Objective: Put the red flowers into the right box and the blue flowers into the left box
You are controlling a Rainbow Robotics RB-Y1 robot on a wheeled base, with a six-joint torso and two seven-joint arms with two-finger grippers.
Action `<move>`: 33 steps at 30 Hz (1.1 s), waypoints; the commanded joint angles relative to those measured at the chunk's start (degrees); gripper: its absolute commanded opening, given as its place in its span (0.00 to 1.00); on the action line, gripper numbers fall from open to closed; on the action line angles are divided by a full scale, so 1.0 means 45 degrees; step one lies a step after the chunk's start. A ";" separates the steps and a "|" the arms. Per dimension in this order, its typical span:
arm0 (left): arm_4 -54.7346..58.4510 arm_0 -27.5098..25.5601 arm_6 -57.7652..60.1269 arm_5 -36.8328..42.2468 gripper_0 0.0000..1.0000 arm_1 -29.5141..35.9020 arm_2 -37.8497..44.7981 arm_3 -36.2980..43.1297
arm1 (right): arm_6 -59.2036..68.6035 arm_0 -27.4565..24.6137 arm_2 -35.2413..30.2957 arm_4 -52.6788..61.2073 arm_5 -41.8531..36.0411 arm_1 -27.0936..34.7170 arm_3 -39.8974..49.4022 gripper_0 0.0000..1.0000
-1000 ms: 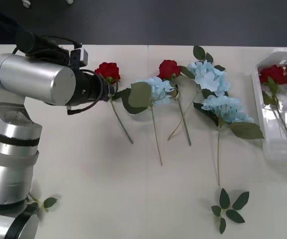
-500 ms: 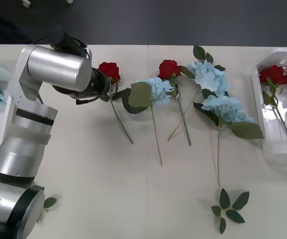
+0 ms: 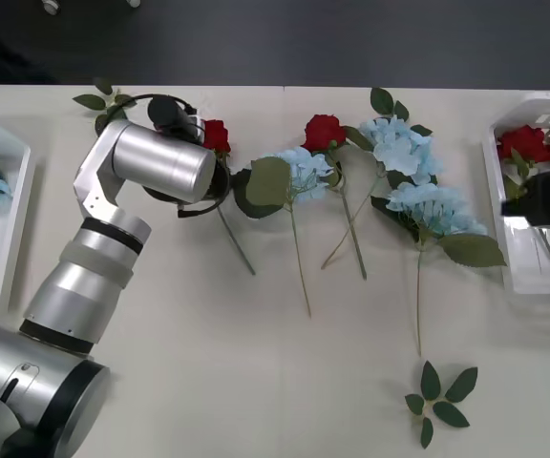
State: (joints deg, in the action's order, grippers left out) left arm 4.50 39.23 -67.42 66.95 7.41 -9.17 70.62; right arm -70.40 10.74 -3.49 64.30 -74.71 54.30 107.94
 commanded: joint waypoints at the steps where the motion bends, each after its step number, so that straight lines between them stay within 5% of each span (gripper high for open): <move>1: -0.0472 0.0404 0.0645 -0.0405 1.00 -0.0454 0.0143 -0.0245 | 0.1211 0.0075 0.0286 -0.0325 -0.0332 -0.1091 0.0954 0.46; 14: -0.0941 0.0404 0.0626 -0.0679 1.00 -0.0669 -0.0208 -0.0714 | 0.3223 0.1110 0.3314 -0.4251 -0.0957 -0.2888 0.1872 0.46; 16: -0.0941 0.0404 0.0626 -0.0679 0.88 -0.0669 -0.0247 -0.0714 | 0.3477 0.1188 0.3685 -0.4719 -0.0937 -0.2927 0.1813 0.46; 18: -0.0961 0.0404 0.0645 -0.0679 0.62 -0.0649 -0.0286 -0.0714 | 0.3516 0.1208 0.4076 -0.5364 -0.0937 -0.3025 0.1833 0.46; 19: -0.0961 0.0404 0.0645 -0.0679 0.33 -0.0669 -0.0326 -0.0714 | 0.3555 0.1227 0.4329 -0.5852 -0.0937 -0.3122 0.1794 0.46; 20: -0.0961 0.0384 0.0626 -0.0679 0.17 -0.0669 -0.0365 -0.0714 | 0.3594 0.1227 0.4544 -0.6262 -0.0918 -0.3201 0.1755 0.46; 24: -0.0941 0.0384 0.0626 -0.0679 0.01 -0.0649 -0.0501 -0.0714 | 0.3848 0.1247 0.4954 -0.6946 -0.0918 -0.3474 0.1462 0.46; 33: -0.0980 0.0384 0.0626 -0.0816 0.00 -0.0649 -0.0521 -0.0714 | 0.4180 0.1247 0.5619 -0.7278 -0.0820 -0.3689 0.0778 0.46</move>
State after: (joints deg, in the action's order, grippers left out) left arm 0.81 39.23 -67.39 64.21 4.72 -11.70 66.52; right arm -53.44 15.52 20.19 32.93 -78.95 37.62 111.42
